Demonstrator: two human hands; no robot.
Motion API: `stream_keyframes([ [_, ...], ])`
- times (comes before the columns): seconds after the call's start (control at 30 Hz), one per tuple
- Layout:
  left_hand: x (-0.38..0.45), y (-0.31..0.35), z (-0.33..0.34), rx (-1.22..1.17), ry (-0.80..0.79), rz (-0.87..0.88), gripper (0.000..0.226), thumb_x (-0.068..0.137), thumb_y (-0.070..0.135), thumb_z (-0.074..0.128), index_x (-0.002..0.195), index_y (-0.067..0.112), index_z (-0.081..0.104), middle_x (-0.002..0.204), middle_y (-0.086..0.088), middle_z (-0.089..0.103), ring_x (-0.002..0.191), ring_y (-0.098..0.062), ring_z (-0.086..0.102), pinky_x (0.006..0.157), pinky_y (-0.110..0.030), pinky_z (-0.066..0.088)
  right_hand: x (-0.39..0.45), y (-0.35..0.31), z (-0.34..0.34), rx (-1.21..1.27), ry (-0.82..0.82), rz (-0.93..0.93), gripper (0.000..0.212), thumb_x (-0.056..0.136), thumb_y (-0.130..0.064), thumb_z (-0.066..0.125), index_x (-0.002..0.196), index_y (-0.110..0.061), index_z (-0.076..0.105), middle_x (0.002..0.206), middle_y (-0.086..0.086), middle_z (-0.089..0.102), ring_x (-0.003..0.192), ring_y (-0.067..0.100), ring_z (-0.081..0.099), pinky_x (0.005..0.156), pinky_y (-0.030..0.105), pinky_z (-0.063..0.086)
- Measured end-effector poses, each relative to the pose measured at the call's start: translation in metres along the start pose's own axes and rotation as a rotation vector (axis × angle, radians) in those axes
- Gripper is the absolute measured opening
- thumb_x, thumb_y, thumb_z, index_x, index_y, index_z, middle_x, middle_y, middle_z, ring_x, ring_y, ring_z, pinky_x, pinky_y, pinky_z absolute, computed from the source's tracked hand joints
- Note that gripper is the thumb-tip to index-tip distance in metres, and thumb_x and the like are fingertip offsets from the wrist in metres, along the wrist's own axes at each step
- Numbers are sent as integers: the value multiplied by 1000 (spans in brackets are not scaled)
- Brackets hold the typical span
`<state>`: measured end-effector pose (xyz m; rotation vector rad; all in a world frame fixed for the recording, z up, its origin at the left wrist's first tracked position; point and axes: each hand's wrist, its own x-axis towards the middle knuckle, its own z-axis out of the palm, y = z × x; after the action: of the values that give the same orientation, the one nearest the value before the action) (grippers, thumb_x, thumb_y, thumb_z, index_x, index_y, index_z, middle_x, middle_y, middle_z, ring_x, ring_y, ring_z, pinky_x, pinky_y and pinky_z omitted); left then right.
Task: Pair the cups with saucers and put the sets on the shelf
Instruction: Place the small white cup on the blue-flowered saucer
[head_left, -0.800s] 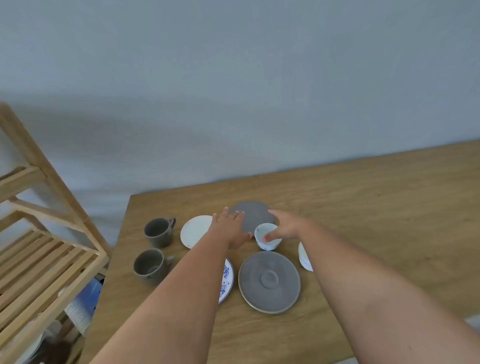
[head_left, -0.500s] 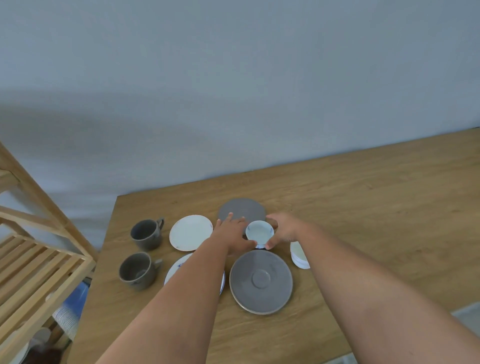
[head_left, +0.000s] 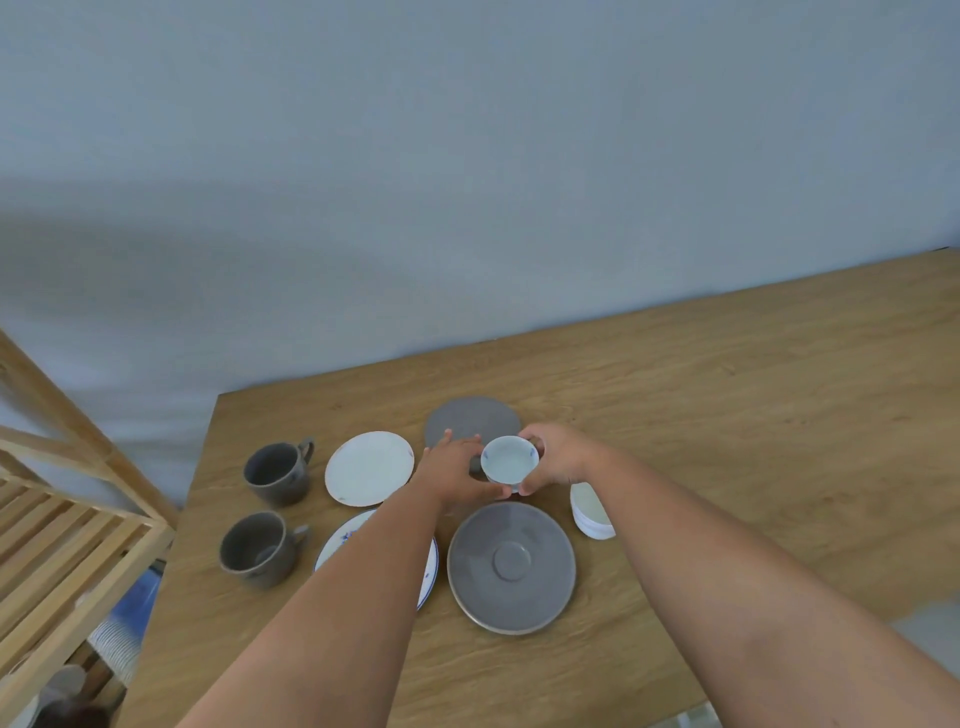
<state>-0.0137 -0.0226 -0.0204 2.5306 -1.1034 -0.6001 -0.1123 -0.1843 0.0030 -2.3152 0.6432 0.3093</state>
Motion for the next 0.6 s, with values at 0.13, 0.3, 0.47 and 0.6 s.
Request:
stream_keyframes([
  [0.13, -3, -1, -15, -4, 32, -2, 81, 77, 56, 74, 146, 24, 44, 159, 3, 33, 152, -27, 6, 120, -53, 13, 1, -13, -5, 4, 21, -36, 75, 51, -27, 88, 119, -28, 57, 113, -2, 64, 103, 19, 60, 92, 43, 51],
  [0.3, -11, -12, -37, -26, 98, -41, 83, 75, 56, 76, 144, 21, 46, 155, 2, 41, 151, -23, 14, 117, -43, 20, 8, -37, -9, -16, 20, -101, 70, 54, -28, 85, 118, -29, 57, 110, -4, 65, 100, 18, 61, 89, 40, 52],
  [0.47, -23, -30, -62, -84, 160, -93, 64, 72, 50, 81, 127, 24, 61, 126, -3, 64, 120, -25, 56, 93, -34, 45, 20, -67, -1, 1, 2, -166, 66, 56, -27, 84, 116, -28, 57, 111, -2, 65, 102, 19, 61, 89, 38, 52],
  [0.6, -39, -53, -79, -150, 193, -118, 60, 75, 42, 82, 128, 24, 61, 126, 1, 65, 113, -19, 58, 81, -26, 38, 31, -97, 14, 13, -13, -215, 69, 54, -26, 85, 117, -27, 57, 112, -3, 65, 103, 19, 61, 91, 38, 51],
])
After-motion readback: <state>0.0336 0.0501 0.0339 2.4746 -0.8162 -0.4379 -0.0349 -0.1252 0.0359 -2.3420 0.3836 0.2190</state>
